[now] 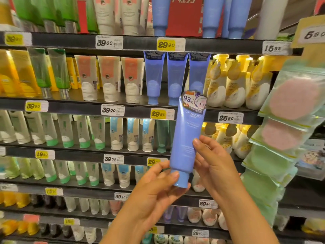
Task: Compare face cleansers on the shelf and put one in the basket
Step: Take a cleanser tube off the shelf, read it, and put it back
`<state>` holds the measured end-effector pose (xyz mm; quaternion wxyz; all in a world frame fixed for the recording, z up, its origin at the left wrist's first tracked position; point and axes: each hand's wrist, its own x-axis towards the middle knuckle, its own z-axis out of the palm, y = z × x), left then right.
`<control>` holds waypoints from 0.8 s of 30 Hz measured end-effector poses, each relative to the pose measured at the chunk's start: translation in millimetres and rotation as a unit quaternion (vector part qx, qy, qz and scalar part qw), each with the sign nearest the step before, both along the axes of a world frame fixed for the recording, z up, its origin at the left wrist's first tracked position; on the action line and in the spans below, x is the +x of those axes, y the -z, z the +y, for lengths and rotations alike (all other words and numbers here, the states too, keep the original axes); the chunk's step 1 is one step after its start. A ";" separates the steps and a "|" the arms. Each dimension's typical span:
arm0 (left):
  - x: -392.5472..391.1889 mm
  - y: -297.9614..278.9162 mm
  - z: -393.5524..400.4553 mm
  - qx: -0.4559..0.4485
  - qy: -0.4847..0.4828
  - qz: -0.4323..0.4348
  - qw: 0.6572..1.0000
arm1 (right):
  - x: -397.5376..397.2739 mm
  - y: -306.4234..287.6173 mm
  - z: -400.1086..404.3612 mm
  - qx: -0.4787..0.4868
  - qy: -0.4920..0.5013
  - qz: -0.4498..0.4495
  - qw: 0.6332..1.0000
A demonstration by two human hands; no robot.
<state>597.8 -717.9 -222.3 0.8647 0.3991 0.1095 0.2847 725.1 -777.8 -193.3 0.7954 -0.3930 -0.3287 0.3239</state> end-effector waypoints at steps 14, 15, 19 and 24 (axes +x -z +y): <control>43.4 -56.7 47.4 0.253 -0.041 0.024 0.966 | 51.8 -67.7 29.0 0.030 0.048 -0.175 0.983; 48.0 -67.4 52.5 0.294 -0.049 0.037 0.954 | 56.8 -77.3 32.7 0.038 0.052 -0.177 0.982; 71.1 -118.9 71.5 0.461 -0.142 0.083 0.872 | 73.1 -122.8 50.5 0.059 0.083 -0.232 0.968; 105.5 -174.8 91.9 0.520 -0.275 0.048 0.807 | 91.2 -177.8 76.2 0.089 0.129 -0.301 0.941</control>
